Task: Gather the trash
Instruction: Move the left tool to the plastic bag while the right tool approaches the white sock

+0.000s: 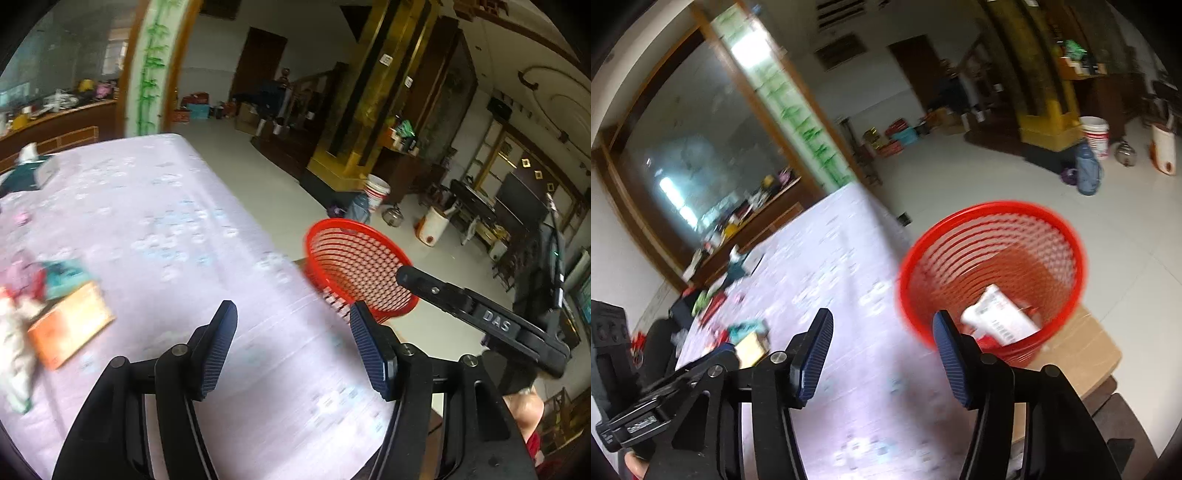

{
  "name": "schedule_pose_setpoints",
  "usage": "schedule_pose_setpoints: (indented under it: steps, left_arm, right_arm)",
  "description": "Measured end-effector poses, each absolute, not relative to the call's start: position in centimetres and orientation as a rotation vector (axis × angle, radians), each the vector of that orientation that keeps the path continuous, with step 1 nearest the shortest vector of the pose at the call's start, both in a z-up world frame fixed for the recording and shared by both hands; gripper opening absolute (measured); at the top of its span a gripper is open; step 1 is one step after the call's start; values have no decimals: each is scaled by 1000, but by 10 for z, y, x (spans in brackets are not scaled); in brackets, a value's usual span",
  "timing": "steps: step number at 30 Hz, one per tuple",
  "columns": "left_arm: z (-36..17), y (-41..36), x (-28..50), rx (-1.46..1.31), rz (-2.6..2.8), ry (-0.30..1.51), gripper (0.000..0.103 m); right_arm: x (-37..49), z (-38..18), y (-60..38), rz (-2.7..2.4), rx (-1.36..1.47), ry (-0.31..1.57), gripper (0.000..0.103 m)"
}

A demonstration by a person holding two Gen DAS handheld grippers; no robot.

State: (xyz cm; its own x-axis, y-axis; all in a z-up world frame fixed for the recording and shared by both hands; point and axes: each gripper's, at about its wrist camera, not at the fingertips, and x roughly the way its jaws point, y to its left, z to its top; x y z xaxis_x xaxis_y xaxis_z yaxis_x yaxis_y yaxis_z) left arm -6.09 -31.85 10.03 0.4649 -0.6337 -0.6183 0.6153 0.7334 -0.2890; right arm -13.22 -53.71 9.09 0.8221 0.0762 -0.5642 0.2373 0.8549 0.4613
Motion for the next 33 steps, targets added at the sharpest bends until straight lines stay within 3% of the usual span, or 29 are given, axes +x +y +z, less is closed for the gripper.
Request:
schedule_pose_setpoints:
  steps: [15, 22, 33]
  left_arm:
    - [86, -94, -84, -208, -429, 731, 65]
    - [74, 4, -58, -267, -182, 720, 69]
    - [28, 9, 5, -276, -136, 848, 70]
  right_arm:
    - [-93, 71, -397, 167, 389, 768, 61]
    - [-86, 65, -349, 251, 326, 820, 63]
    - [-72, 65, -298, 352, 281, 873, 63]
